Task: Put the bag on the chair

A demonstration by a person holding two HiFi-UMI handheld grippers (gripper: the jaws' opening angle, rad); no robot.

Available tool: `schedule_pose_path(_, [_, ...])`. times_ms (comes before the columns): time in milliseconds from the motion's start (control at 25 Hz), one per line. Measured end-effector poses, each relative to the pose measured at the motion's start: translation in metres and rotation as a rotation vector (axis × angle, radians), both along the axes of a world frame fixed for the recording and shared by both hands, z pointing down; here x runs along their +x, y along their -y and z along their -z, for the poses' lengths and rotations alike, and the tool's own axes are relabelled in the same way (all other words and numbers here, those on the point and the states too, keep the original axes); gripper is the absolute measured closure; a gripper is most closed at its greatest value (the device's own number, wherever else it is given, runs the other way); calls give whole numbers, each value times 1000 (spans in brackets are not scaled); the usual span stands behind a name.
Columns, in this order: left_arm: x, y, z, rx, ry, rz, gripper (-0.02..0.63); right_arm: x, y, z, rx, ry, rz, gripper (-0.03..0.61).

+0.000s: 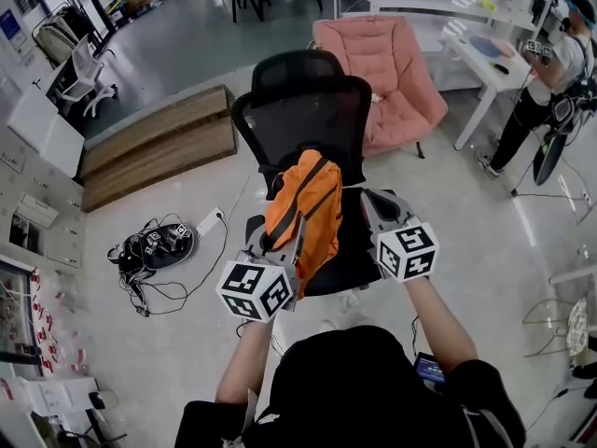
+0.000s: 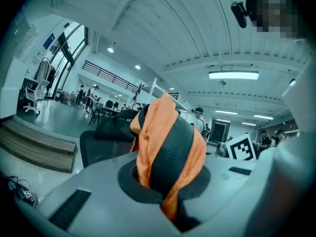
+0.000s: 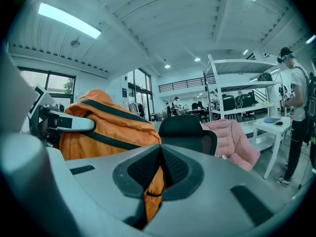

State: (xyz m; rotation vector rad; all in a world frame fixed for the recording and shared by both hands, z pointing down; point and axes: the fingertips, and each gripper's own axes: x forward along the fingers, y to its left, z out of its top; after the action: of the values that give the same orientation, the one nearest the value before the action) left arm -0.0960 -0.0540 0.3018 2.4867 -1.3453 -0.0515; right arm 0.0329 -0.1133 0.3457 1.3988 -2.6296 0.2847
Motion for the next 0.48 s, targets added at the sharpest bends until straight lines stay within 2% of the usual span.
schedule_pose_path(480, [10,79,-45,-76,56,-7,589,4,79,-39,-79,7,10,577])
